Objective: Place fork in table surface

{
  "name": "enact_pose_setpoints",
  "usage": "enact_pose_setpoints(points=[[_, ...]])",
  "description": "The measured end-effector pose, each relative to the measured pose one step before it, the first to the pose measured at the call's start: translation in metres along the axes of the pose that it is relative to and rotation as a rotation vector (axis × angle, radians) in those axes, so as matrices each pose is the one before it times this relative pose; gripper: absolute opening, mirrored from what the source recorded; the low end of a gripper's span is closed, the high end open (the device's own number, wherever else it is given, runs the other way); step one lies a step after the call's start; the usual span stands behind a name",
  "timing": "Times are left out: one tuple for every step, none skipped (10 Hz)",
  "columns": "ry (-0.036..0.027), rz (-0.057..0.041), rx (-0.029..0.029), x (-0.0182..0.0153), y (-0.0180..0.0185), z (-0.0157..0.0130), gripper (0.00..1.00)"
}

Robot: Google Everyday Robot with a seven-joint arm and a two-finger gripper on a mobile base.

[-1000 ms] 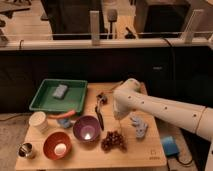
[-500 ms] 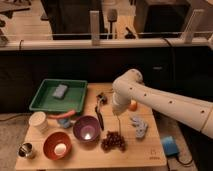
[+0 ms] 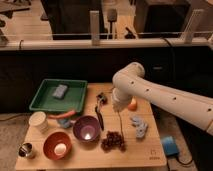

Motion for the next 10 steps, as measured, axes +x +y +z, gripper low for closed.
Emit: enact_pose_setpoints(points=[[0.00075,-0.01633,-0.01583,0.00271,-0.0005,0.00041,0.02],[-0.00221,-0.04413,-0.01275,0.00928,-0.00064,0.005,0.02],[-0.00596,-0.0122,-0.00491,0.00688,0.00351,0.0027,0.02],[-0.00231,-0.0016,-0.00431,0.01382,0.00751,0.00393,0.02],[-0.00304,0.00359,0.00304,0.0149,0.00475,0.00608,0.02],[-0.00421,-0.0008,0.00365,0.00699,-0.00028,0.00484,0.02],[-0.00692,0.00268,0.0031,0.0046,0.00143,0.0051,0.02],[-0.01606,0.00557,0.00213,0.00437,0.00226,0.01016,0.02],[-0.01118,0.00129,0.00258,0.00302,-0.00103,0.01049,0.02],[-0.014,0.00562,0.00455,0.00299,0.00011,0.01271,0.02]])
